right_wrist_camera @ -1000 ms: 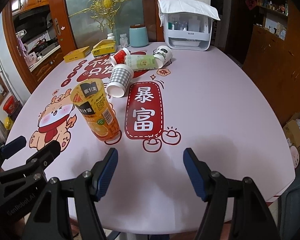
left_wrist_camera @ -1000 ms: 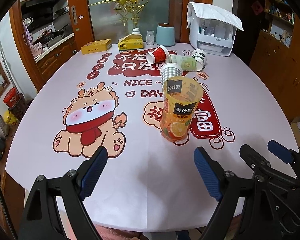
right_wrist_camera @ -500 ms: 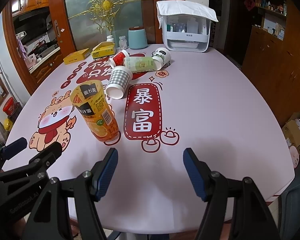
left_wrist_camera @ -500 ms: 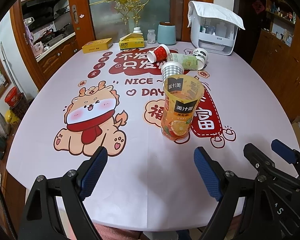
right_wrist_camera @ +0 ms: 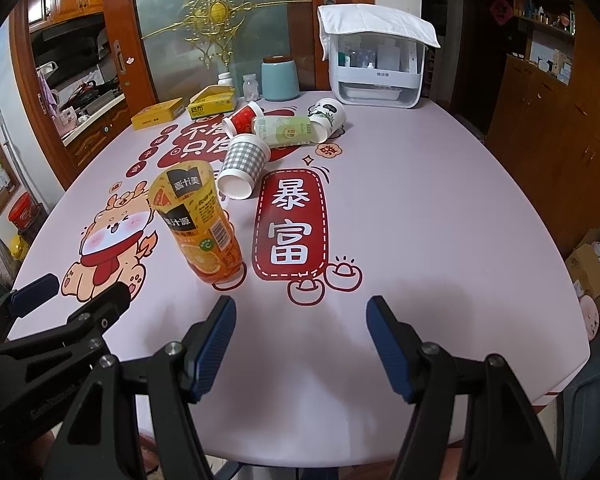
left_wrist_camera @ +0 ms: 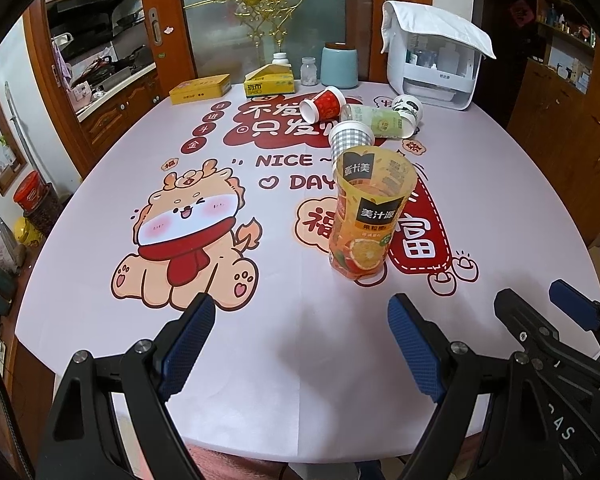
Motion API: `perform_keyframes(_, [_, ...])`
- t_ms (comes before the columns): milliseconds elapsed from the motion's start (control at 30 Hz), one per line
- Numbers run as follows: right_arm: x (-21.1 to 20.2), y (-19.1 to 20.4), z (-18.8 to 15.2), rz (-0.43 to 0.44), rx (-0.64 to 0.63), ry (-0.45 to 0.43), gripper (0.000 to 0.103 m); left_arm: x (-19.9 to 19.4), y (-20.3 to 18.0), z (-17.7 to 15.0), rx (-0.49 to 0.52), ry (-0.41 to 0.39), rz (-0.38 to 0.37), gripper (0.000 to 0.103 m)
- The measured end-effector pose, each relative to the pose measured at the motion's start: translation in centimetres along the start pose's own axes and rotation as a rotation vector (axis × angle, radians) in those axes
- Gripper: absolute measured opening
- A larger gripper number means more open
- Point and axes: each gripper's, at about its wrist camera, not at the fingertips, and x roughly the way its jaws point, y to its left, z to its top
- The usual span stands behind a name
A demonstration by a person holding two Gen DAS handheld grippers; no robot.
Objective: Flip cup upright
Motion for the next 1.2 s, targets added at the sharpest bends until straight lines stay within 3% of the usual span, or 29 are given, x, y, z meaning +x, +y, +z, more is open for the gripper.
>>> perform_keyframes(1200, [0.25,0.09,-0.10,0.003,-0.004,0.005,0.068,0.26,-0.02,-0.49,-0.009,0.011,0.010,0.087])
